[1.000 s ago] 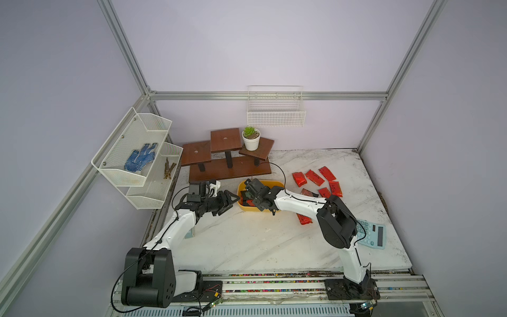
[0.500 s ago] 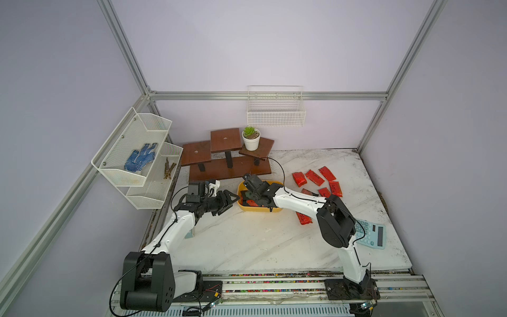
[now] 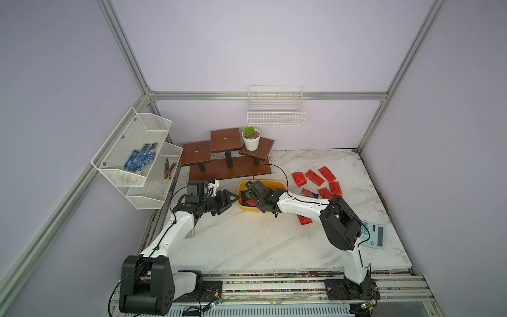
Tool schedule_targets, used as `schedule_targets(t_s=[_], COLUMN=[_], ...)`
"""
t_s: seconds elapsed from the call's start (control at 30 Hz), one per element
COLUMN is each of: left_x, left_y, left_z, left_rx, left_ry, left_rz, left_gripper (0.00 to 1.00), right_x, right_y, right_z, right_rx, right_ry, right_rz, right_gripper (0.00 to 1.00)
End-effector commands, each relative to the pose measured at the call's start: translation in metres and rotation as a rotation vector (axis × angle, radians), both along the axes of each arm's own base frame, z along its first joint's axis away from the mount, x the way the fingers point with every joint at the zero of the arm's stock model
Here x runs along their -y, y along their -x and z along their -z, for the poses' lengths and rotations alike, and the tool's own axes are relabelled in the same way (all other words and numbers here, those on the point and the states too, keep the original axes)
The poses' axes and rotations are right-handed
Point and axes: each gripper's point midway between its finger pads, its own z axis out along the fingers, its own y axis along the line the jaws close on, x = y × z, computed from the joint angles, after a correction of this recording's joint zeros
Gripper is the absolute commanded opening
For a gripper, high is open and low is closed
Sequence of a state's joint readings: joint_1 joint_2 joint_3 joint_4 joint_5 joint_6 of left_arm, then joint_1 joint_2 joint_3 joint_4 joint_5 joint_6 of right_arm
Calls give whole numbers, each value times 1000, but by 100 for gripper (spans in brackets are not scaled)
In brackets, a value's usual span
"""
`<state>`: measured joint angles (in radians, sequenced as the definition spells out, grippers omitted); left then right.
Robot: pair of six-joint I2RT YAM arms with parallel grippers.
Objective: Take the tea bags out of the storage box
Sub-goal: Pick up the tea bag from the storage box.
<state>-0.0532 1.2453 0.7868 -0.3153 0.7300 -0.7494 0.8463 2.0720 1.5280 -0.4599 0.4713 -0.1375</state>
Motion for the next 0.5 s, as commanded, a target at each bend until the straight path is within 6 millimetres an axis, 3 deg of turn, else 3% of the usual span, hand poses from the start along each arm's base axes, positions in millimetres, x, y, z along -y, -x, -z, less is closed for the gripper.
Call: schedule_targets(t_s=[0.0,0.3,0.47], left_x=[1,0,-1], left_y=[1,3,2], left_z=[-6,2,3], left_rx=[18,7,7], left_ry=[17,18,17], left_rz=[15,14,14], left_gripper=[66,66,66], right_x=[0,-10,-12], right_y=[-11,-34,-47], right_z=[-1,1,1], right_rx=[41,75,73], right_ry=[6,28,25], right_rz=[29,58,73], right_gripper=[32,34,25])
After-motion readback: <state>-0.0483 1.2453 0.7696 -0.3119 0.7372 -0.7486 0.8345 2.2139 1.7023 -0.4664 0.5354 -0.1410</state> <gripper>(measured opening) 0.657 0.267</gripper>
